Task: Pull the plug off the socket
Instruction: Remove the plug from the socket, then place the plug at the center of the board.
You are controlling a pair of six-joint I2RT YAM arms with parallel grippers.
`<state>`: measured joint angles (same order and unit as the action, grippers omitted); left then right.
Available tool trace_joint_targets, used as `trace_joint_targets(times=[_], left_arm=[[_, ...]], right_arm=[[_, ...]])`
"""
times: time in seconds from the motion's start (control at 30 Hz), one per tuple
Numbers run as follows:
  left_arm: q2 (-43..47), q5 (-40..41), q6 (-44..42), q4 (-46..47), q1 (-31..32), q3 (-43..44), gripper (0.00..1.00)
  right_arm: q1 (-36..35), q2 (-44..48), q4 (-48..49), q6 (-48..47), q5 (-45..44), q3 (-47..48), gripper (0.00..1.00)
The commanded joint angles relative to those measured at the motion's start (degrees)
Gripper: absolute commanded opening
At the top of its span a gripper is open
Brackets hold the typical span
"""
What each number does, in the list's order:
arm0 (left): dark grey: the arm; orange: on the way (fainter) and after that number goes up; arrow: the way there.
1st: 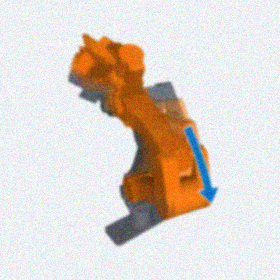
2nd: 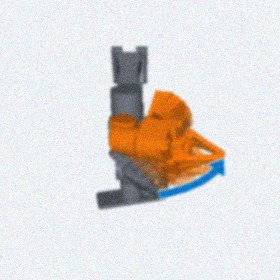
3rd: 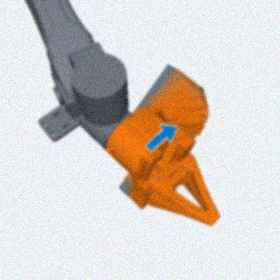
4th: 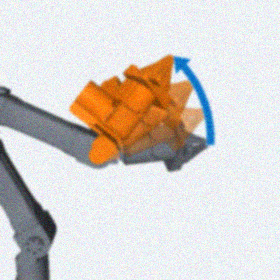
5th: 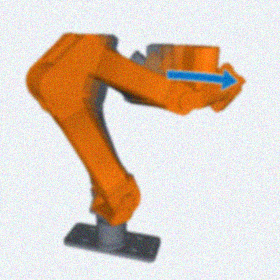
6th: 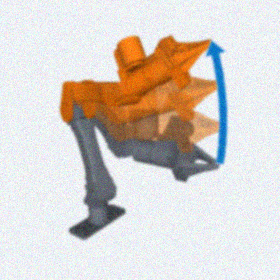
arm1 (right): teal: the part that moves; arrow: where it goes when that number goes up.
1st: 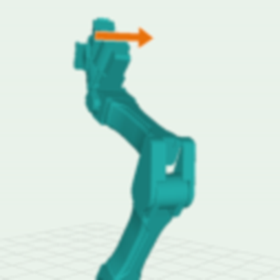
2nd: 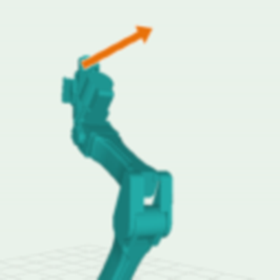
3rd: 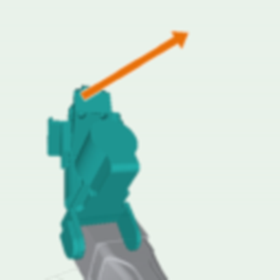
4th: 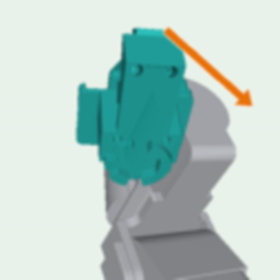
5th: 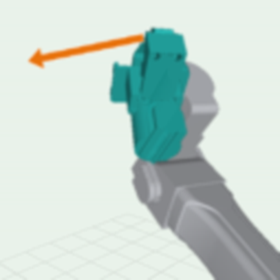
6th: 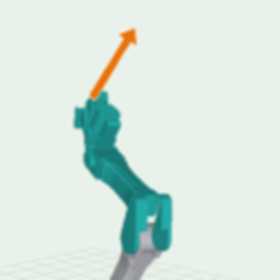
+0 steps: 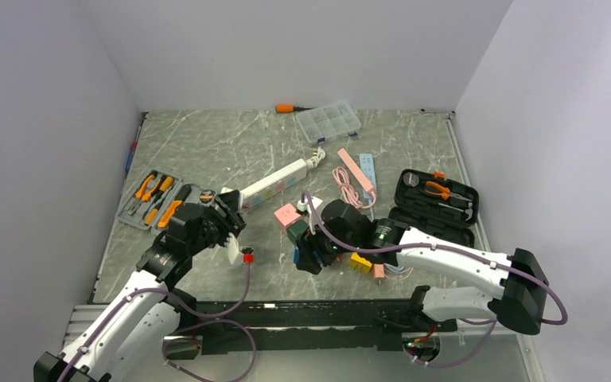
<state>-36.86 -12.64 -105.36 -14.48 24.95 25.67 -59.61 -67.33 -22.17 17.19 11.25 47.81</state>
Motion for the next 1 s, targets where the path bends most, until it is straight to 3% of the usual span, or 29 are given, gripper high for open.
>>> trace_joint_targets(times=[0.0, 0.17, 0.4, 0.6, 0.83, 0.97], left_arm=[[1.35, 0.63, -0.13, 1.87, 0.05, 0.89, 0.0], [3.79, -3.77, -2.62, -3.78, 0.04, -0.16, 0.0], [5.51, -11.64, -7.89, -13.48, 0.41, -2.14, 0.0], [4.11, -14.94, -12.42, -14.64, 2.41, -4.6, 0.0], [-7.45, -15.63, -13.96, -7.61, 9.8, -2.86, 0.0], [-15.13, -14.66, -11.31, -1.61, 17.4, -1.61, 0.0]], right_arm=[[0.73, 2.21, -2.24, 0.19, -9.89, 2.35, 0.0], [6.69, -1.32, -2.58, 1.88, -18.44, 4.95, 0.0], [16.26, -7.33, -0.35, 2.88, -23.52, 6.84, 0.0], [21.75, -13.24, 4.12, 2.17, -25.25, 8.59, 0.0], [24.26, -22.22, 9.14, 2.35, -24.46, 10.66, 0.11], [24.37, -24.53, 9.95, 3.23, -24.75, 11.19, 0.34]])
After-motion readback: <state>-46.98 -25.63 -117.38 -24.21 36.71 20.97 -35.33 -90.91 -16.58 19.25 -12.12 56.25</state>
